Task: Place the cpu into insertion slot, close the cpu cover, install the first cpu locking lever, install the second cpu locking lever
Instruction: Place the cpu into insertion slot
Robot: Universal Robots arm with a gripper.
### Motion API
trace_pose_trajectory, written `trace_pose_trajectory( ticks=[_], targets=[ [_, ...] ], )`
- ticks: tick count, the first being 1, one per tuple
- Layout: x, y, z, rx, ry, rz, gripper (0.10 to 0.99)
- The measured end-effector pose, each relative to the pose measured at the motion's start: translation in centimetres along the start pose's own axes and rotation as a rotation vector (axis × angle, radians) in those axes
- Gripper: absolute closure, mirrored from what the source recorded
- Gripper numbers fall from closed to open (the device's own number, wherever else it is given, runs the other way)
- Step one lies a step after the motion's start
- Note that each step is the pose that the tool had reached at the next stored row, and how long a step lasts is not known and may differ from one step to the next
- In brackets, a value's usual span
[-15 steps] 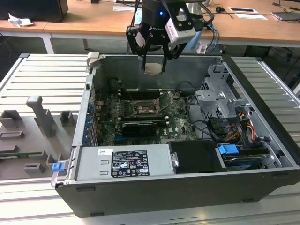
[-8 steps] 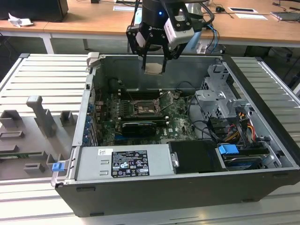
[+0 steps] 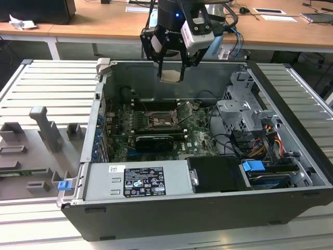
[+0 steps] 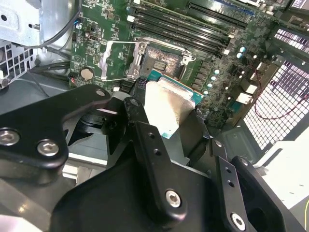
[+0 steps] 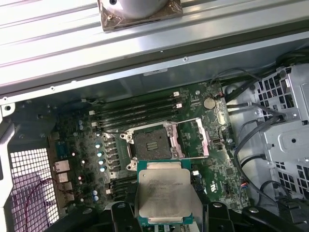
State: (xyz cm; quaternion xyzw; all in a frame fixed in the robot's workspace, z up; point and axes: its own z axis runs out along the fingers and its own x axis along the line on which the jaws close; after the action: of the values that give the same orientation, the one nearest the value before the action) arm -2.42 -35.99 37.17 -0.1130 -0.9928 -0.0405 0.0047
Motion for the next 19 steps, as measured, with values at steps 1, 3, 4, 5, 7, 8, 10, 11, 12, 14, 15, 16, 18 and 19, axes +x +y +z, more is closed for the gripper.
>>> trace_pose_trajectory(
  ticks=[1, 3, 4, 5, 7, 8, 10, 11, 12, 14, 15, 16, 18, 19],
  targets=[
    [0.0, 0.0, 0.01, 0.0, -0.0003, 0.004, 0.561],
    [0.0, 0.0, 0.03, 0.0, -0.001, 0.012, 0.561],
    [0.0, 0.0, 0.03, 0.0, -0.0012, 0.015, 0.561],
    [0.0, 0.0, 0.04, 0.0, -0.0015, 0.019, 0.561],
    [0.0, 0.0, 0.05, -0.001, -0.002, 0.025, 0.561],
    [0.0, 0.0, 0.06, -0.001, -0.0023, 0.029, 0.561],
    [0.0, 0.0, 0.07, -0.001, -0.0028, 0.035, 0.561],
    [0.0, -0.01, 0.08, -0.001, -0.0031, 0.038, 0.561],
    [0.0, -0.01, 0.09, -0.001, -0.0033, 0.041, 0.561],
    [0.0, -0.01, 0.11, -0.001, -0.0039, 0.048, 0.561],
    [0.0, -0.01, 0.12, -0.001, -0.0042, 0.052, 0.561],
    [0.0, -0.01, 0.14, -0.001, -0.0045, 0.056, 0.561],
    [0.0, -0.01, 0.16, -0.001, -0.0052, 0.065, 0.561],
    [0.0, -0.01, 0.19, -0.001, -0.0057, 0.072, 0.561]
  ],
)
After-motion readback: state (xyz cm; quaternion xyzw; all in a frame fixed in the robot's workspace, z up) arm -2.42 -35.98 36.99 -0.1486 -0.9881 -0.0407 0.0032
